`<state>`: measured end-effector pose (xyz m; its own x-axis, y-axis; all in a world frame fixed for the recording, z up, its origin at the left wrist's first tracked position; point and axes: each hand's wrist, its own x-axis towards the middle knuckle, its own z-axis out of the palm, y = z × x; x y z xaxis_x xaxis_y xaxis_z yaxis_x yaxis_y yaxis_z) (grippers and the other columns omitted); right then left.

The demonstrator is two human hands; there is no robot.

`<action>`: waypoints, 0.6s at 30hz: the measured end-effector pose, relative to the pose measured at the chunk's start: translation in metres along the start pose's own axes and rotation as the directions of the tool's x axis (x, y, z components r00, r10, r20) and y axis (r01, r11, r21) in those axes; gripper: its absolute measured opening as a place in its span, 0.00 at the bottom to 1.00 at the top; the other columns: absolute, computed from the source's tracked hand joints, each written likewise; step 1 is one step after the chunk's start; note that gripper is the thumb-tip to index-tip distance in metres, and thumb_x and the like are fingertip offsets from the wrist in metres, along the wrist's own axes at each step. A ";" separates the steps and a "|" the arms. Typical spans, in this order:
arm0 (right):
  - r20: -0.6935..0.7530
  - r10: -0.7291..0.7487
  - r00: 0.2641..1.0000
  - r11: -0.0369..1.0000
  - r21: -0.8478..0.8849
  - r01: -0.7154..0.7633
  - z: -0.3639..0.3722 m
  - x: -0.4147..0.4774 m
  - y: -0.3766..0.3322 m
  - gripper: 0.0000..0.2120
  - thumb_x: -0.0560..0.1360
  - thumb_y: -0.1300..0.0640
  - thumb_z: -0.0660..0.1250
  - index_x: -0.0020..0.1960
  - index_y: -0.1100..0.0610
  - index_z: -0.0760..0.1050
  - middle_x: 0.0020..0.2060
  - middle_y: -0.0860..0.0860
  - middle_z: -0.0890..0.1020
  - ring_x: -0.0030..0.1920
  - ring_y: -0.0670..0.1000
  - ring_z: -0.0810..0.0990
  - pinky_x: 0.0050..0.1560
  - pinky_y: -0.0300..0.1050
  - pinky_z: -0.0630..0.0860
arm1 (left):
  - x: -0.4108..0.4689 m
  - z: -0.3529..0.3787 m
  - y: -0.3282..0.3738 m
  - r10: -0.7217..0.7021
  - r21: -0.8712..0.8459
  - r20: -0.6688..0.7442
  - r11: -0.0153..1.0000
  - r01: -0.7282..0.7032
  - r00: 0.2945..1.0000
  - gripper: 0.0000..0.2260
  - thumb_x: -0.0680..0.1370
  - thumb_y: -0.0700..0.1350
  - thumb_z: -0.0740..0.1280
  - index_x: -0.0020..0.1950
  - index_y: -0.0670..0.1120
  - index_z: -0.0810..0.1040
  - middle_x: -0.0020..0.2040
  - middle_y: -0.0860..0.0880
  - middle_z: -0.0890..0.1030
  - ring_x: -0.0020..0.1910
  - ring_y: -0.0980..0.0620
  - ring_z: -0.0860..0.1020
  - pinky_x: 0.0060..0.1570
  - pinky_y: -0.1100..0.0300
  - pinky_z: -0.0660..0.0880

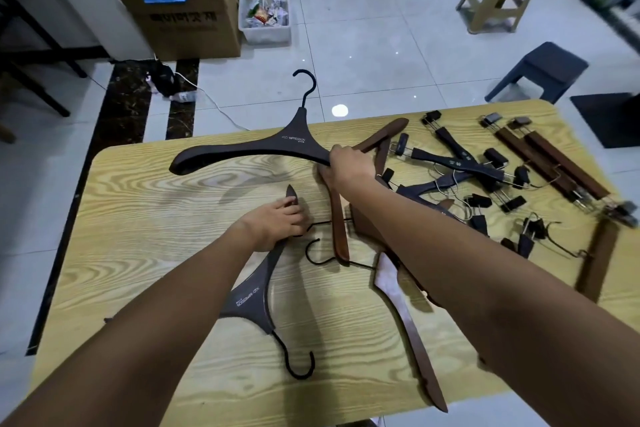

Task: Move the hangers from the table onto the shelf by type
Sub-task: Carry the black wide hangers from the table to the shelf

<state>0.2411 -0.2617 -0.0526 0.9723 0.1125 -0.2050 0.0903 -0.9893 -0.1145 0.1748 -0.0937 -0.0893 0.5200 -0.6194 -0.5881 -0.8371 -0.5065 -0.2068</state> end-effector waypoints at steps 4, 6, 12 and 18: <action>0.006 -0.009 1.000 1.000 -0.009 0.009 0.001 0.003 -0.003 0.12 0.80 0.55 0.60 0.59 0.61 0.71 0.54 0.56 0.80 0.54 0.59 0.80 0.41 0.46 0.67 | -0.017 0.014 -0.018 -0.117 -0.031 -0.006 0.993 0.117 0.993 0.21 0.80 0.42 0.57 0.74 0.51 0.62 0.76 0.48 0.59 0.76 0.47 0.53 0.75 0.50 0.41; 0.023 -0.009 1.000 1.000 -0.014 0.010 0.002 0.002 -0.010 0.11 0.79 0.58 0.60 0.59 0.62 0.71 0.53 0.57 0.80 0.53 0.59 0.80 0.41 0.46 0.68 | -0.032 0.026 -0.024 -0.174 -0.036 0.043 0.984 0.176 0.984 0.21 0.80 0.45 0.58 0.73 0.51 0.62 0.74 0.48 0.61 0.76 0.45 0.53 0.76 0.49 0.42; 0.042 -0.079 0.996 0.996 -0.038 0.080 0.008 -0.004 -0.043 0.10 0.79 0.61 0.60 0.59 0.62 0.70 0.54 0.57 0.80 0.54 0.59 0.79 0.41 0.48 0.67 | -0.088 0.069 -0.028 -0.347 -0.002 0.182 0.935 0.353 0.920 0.24 0.80 0.55 0.59 0.74 0.48 0.60 0.73 0.44 0.62 0.74 0.42 0.57 0.75 0.49 0.48; 0.038 -0.167 0.985 0.983 -0.073 0.169 0.012 -0.019 -0.078 0.11 0.79 0.61 0.60 0.61 0.62 0.71 0.57 0.58 0.79 0.57 0.60 0.78 0.42 0.47 0.66 | -0.147 0.118 -0.002 -0.469 -0.084 0.303 0.854 0.514 0.829 0.24 0.80 0.55 0.58 0.73 0.47 0.60 0.71 0.46 0.66 0.71 0.45 0.63 0.73 0.51 0.51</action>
<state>0.2132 -0.1857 -0.0518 0.9345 0.2796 -0.2203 0.2692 -0.9600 -0.0767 0.0802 0.0686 -0.0948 0.7728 -0.0942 -0.6276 -0.4332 -0.8010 -0.4133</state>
